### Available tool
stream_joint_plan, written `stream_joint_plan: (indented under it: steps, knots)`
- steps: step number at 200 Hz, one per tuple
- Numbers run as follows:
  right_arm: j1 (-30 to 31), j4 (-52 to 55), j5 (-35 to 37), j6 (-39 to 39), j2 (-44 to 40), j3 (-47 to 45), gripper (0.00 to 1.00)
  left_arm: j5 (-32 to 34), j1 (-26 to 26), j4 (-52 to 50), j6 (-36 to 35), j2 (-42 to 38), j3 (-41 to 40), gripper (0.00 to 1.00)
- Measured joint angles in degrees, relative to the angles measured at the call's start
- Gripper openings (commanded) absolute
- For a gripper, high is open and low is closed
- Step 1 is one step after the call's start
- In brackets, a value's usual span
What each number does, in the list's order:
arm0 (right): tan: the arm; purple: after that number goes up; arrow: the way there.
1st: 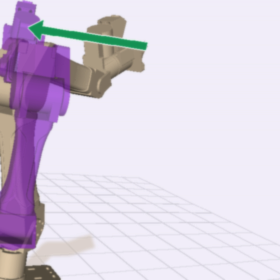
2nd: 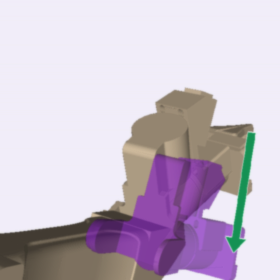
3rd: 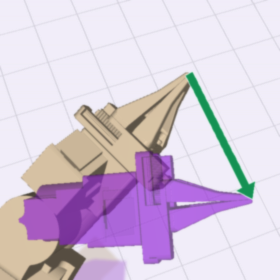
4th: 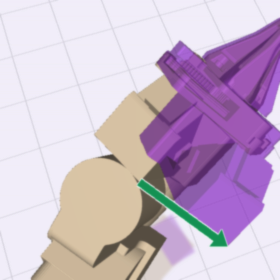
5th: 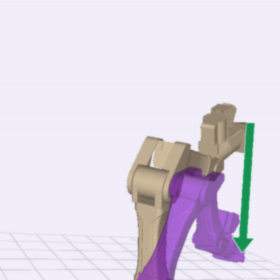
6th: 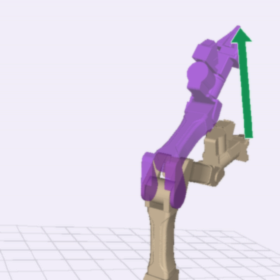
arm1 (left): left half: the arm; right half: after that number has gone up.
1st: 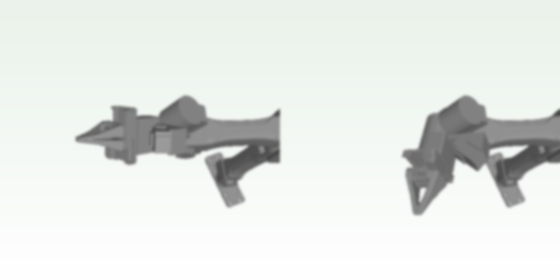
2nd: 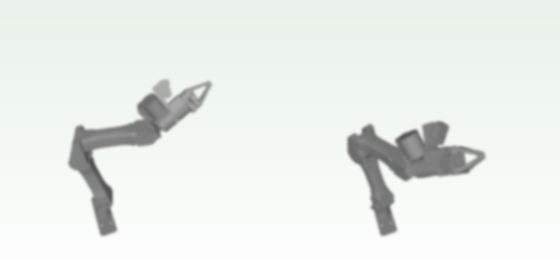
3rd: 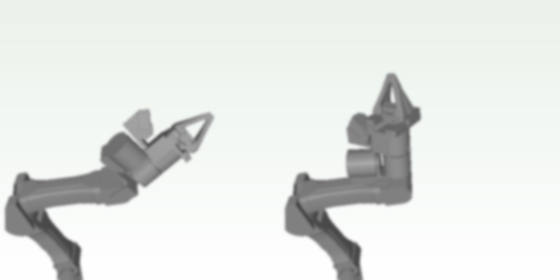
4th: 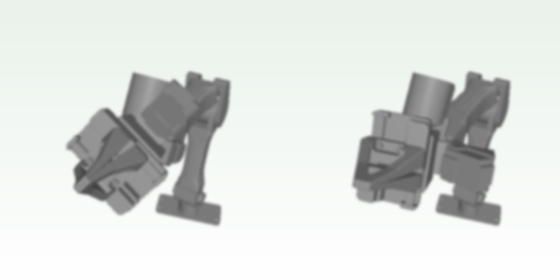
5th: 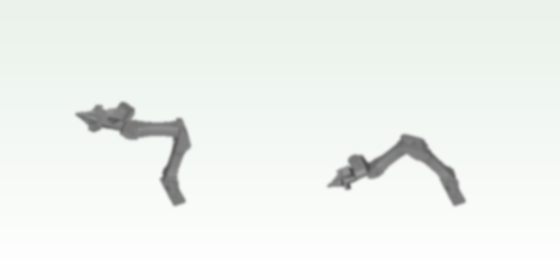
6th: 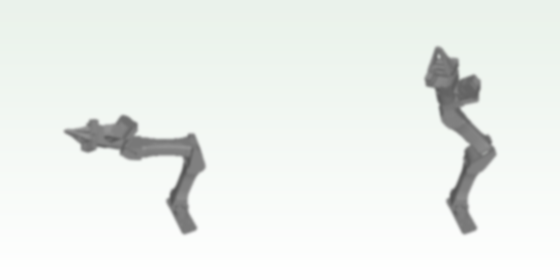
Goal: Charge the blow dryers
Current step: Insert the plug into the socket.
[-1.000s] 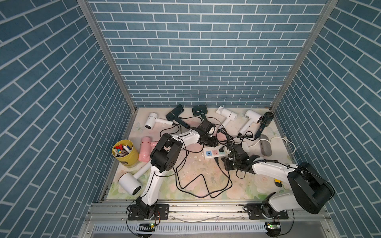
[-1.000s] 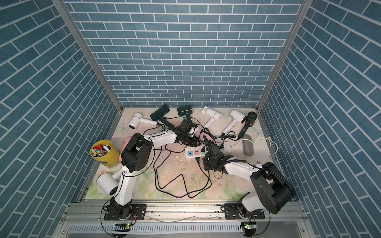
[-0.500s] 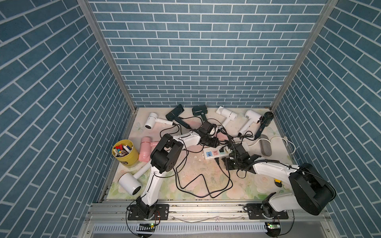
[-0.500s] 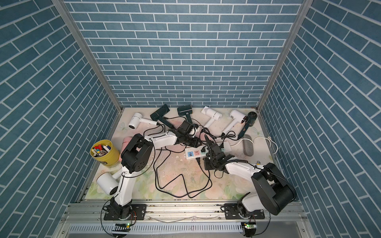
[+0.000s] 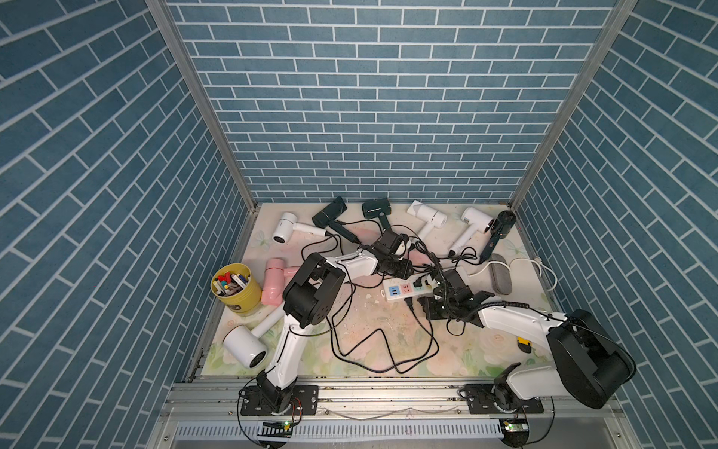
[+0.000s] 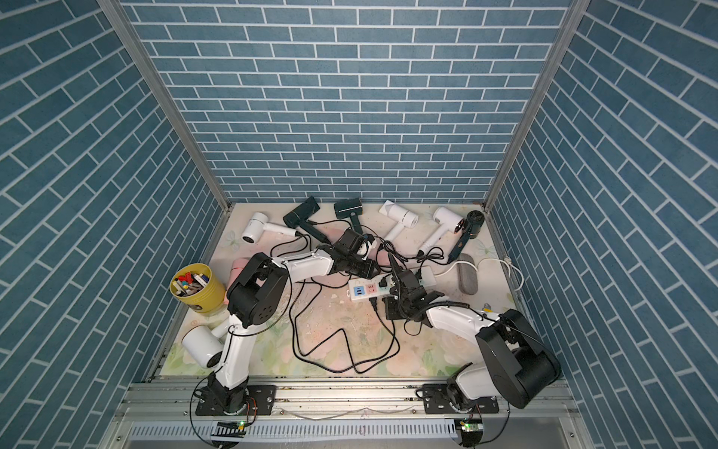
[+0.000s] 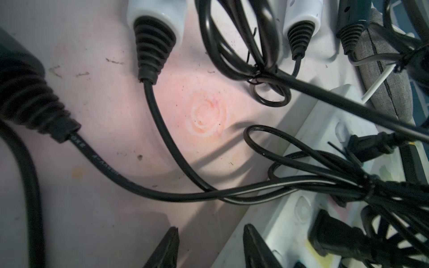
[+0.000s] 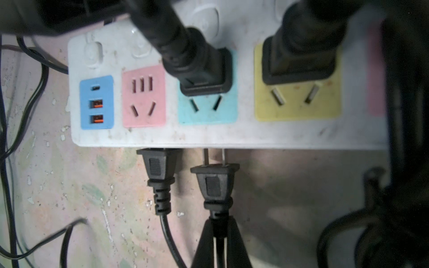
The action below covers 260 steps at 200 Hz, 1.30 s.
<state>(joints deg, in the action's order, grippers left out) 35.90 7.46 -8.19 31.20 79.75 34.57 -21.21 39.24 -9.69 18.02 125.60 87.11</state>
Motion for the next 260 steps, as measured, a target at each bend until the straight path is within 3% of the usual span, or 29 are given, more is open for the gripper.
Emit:
stream_joint_plan:
  steps: [121,260]
  knots:
    - [-1.77,-0.50,-2.78,1.86,0.68,-0.04,0.00,0.81,0.50,3.67,0.39,-1.05,-2.69,0.45]
    - [-4.20,0.42,-2.16,1.22,4.55,3.43,0.00,2.08,2.67,13.40,0.59,-5.64,-12.17,0.42]
